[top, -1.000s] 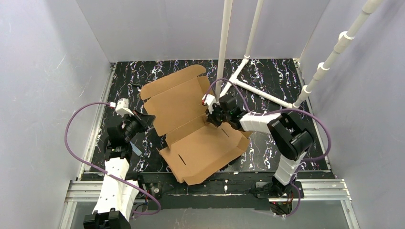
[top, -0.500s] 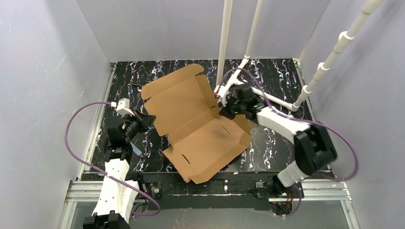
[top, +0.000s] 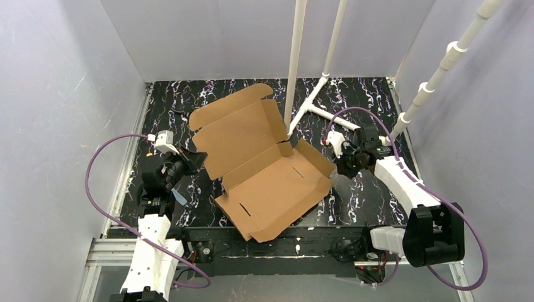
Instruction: Fold the paper box
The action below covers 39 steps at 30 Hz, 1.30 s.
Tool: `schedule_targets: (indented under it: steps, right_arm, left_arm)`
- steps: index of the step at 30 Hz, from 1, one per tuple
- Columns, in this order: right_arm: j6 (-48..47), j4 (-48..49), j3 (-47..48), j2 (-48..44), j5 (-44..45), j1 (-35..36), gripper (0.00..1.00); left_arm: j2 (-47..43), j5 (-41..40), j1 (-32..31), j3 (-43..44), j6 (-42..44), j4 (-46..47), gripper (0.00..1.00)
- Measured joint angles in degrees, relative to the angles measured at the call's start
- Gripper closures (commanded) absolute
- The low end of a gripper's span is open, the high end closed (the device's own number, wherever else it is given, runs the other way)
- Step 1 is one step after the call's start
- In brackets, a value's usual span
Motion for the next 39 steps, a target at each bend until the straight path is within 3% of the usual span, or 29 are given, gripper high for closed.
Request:
schedule_targets:
  steps: [11, 20, 25, 28, 34, 37, 39]
  right_arm:
    - [-7.48, -6.14, -1.27, 3.72, -4.83, 3.30, 0.99]
    - [-7.28, -4.33, -1.27, 4.46, -5.81, 18.29, 0.99]
    - [-6.16, -1.75, -1.27, 11.58, -2.58, 26.34, 0.99]
    - [-5.57, -1.70, -0.37, 14.38, -1.27, 27.58, 0.98]
    - [-8.79, -8.96, 5.66, 8.52, -0.26, 25.16, 0.34]
    - [-15.30, -13.16, 11.80, 4.85, -5.27, 24.98, 0.16]
    - [-22.80, -15.56, 12.09, 3.08, -9.97, 25.66, 0.10]
  left_arm:
    - [-0.22, 0.00, -0.59, 0.00, 0.44, -0.09, 1.00]
    - [-0.22, 0.00, -0.61, 0.00, 0.46, -0.11, 1.00]
    - [-0.22, 0.00, -0.61, 0.00, 0.55, -0.13, 1.00]
    - [-0.22, -0.09, -0.61, 0.00, 0.68, -0.13, 1.00]
    - [0.15, -0.66, -0.63, 0.13, 1.42, -0.24, 1.00]
    - [0.98, -1.03, -0.63, 0.66, 1.99, -0.59, 1.00]
    - [1.29, -1.20, -0.63, 0.87, 2.23, -0.57, 1.00]
